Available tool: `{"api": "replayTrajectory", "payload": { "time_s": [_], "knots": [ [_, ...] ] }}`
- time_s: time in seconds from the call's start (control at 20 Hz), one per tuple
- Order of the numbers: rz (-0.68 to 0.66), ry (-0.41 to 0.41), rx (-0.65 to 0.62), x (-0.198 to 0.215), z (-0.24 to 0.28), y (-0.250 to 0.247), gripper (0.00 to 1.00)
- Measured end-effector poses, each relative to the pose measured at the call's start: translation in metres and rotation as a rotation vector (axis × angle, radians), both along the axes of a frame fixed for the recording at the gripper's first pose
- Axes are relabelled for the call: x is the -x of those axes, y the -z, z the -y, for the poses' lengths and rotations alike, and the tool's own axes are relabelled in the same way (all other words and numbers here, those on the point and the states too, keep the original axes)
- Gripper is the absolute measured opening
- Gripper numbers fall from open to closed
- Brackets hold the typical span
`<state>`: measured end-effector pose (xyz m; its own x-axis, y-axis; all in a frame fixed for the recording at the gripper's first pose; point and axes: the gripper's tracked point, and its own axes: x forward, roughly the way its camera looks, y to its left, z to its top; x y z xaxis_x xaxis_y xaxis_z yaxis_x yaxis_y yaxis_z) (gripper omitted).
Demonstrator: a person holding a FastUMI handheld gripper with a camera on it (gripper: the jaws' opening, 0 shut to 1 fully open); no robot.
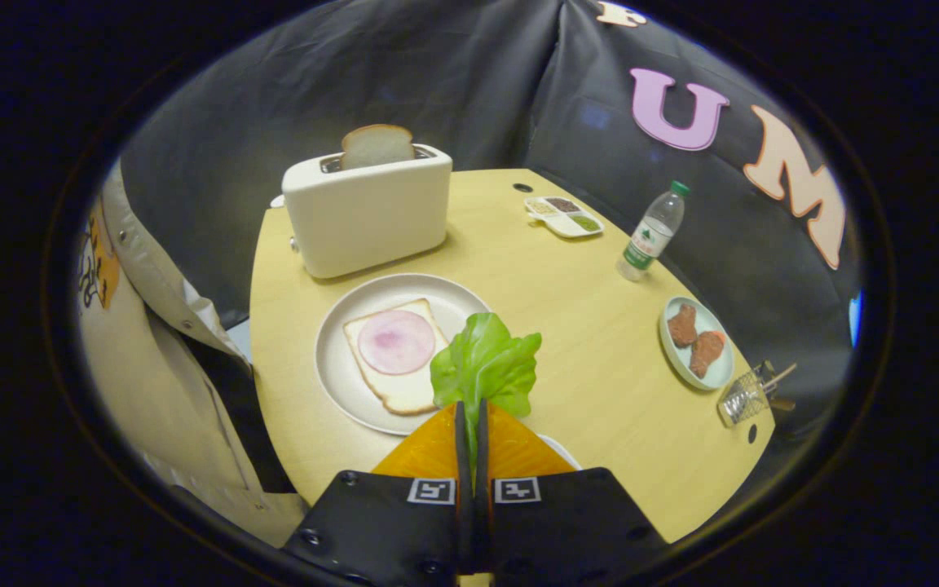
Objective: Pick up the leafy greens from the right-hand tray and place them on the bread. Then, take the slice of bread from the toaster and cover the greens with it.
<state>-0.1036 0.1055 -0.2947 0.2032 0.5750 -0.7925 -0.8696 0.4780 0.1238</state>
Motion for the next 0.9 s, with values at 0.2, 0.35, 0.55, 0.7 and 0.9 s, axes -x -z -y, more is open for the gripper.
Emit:
{"api": "replayTrajectory", "payload": {
  "time_s": [0.2,0.35,0.55,0.7,0.9],
  "knots": [
    [-0.007,-0.030,-0.018,0.006,-0.026,-0.002,0.04],
    [-0.016,-0.054,-0.030,0.011,-0.044,-0.001,0.04],
    [-0.042,-0.087,-0.050,0.019,-0.067,0.000,0.04],
    [-0.062,-0.122,-0.058,0.029,-0.083,0.001,0.04],
    [-0.089,-0.164,-0.063,0.039,-0.099,0.005,0.04]
  ]
}}
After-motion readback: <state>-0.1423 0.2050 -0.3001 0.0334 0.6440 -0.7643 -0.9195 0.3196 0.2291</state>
